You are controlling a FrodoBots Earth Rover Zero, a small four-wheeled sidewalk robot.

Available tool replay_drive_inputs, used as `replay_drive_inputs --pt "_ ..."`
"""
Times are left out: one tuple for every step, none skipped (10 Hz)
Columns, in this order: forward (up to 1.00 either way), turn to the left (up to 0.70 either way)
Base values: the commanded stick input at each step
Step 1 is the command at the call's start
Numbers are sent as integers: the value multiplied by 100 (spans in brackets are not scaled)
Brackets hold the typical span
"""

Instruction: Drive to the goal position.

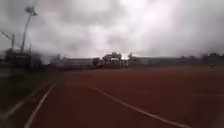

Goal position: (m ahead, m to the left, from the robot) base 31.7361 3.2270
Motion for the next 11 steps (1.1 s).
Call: replay_drive_inputs --pt "0 0" --pt "0 0" --pt "0 0" --pt "0 0" --pt "0 0" --pt "0 0" --pt "0 25" --pt "0 70" --pt "0 70" --pt "0 70" --pt "0 70"
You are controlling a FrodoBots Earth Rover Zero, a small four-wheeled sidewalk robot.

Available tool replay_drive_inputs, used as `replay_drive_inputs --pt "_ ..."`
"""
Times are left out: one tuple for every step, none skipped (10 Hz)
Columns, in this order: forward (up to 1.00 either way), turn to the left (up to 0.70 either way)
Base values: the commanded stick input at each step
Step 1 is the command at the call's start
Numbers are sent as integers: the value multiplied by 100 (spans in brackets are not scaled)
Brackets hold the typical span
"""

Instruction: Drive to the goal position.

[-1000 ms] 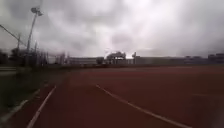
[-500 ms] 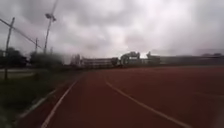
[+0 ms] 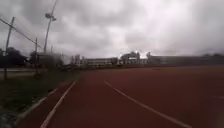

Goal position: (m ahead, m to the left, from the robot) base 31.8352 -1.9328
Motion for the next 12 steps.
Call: replay_drive_inputs --pt "0 70" --pt "0 58" --pt "0 12" --pt "0 0" --pt "0 0" --pt "0 0" --pt "0 0" --pt "0 0" --pt "0 0" --pt "0 0" --pt "0 0" --pt "0 0"
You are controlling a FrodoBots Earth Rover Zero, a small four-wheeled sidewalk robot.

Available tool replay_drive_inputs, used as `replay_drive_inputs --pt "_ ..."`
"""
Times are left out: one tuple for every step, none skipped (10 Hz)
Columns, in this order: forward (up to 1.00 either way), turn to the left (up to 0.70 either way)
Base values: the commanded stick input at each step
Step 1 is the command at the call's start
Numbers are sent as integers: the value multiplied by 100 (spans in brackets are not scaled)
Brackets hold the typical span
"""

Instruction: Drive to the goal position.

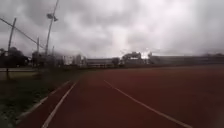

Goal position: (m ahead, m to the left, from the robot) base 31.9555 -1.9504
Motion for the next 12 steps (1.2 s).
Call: replay_drive_inputs --pt "0 28" --pt "0 70" --pt "0 70" --pt "0 70" --pt "0 70" --pt "0 70" --pt "0 8" --pt "0 2" --pt "0 0" --pt "0 0" --pt "0 0" --pt "0 0"
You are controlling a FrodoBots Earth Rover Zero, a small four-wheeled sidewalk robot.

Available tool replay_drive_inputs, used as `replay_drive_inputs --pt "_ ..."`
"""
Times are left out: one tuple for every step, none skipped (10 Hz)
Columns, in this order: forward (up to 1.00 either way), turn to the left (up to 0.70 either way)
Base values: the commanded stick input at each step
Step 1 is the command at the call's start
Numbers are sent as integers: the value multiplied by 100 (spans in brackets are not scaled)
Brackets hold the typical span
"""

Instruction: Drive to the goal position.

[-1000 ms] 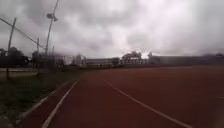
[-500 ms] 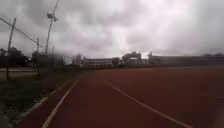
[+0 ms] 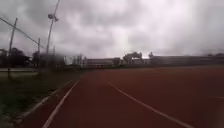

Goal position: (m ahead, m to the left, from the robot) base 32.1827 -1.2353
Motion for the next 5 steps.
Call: replay_drive_inputs --pt "0 0" --pt "0 0" --pt "0 0" --pt "0 0" --pt "0 0"
